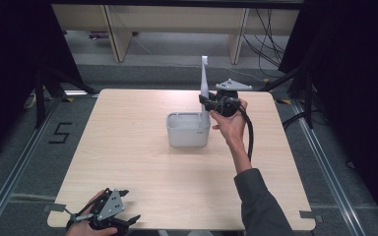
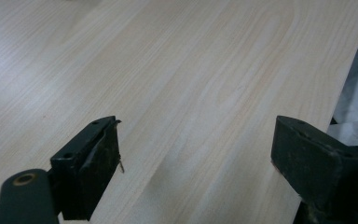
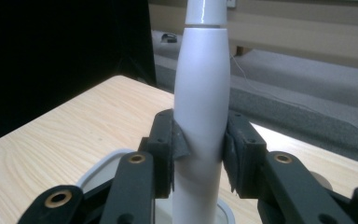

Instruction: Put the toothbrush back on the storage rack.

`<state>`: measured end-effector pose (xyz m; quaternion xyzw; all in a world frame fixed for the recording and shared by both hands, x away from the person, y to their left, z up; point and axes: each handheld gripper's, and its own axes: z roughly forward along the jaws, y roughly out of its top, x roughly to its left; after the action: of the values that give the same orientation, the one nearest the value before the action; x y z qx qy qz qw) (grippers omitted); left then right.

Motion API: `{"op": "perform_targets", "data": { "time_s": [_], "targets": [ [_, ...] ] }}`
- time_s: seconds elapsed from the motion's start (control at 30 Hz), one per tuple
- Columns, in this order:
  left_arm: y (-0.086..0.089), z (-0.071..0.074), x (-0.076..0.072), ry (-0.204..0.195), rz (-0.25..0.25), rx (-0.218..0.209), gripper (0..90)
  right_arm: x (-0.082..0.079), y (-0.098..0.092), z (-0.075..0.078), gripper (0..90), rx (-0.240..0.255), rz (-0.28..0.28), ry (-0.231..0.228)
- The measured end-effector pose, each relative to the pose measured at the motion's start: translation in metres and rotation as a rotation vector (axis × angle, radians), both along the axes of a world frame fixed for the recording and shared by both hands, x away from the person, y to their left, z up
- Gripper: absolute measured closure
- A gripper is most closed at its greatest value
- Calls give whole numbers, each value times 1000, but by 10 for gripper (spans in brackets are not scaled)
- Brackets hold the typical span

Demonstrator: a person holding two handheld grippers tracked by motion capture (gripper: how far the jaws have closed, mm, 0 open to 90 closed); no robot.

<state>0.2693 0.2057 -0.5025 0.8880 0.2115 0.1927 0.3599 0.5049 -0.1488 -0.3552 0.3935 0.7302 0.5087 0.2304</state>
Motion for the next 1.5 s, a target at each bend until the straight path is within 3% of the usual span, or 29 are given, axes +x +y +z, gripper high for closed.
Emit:
{"op": "perform_targets", "data": {
  "time_s": [0.4,0.47,0.67,0.7,0.73,0.9,1.03,1.13,1.17,1.2,1.27,1.3,1.33,1.37,1.47,1.5],
  "targets": [
    [0,0,0,-1,0,0,148,10,4,-11,665,-8,-28,1],
    [0,0,0,-2,4,0,148,10,5,-14,665,4,-44,26],
    [0,0,0,12,1,8,148,12,5,-22,664,4,-47,33],
    [0,0,0,12,1,8,148,13,4,-24,664,-2,-41,17],
    [0,-1,0,-2,5,-2,148,13,4,-25,664,-11,-41,27],
    [0,-1,0,5,6,3,148,12,5,-29,664,-5,-61,56],
    [0,0,0,0,-2,16,148,13,4,-32,664,-31,-40,38],
    [-1,-2,-1,3,6,-19,148,12,5,-35,664,-48,-35,32],
    [-1,-2,-1,3,6,-19,148,12,5,-35,664,-48,-35,32],
    [0,0,0,-4,-4,15,148,11,5,-37,664,-57,-44,33],
    [1,-1,1,-1,-8,21,148,10,5,-38,664,-52,-49,48],
    [1,-1,1,-1,-8,21,148,10,5,-38,664,-52,-49,48],
    [-2,-2,-1,14,3,-16,148,11,5,-40,664,-70,-41,39],
    [0,-1,1,-2,-6,14,148,11,5,-40,664,-85,-40,34],
    [0,-1,1,1,0,18,148,11,5,-41,664,-89,-48,23],
    [0,-1,0,-7,3,0,148,10,6,-42,664,-81,-44,36]
  ]
}}
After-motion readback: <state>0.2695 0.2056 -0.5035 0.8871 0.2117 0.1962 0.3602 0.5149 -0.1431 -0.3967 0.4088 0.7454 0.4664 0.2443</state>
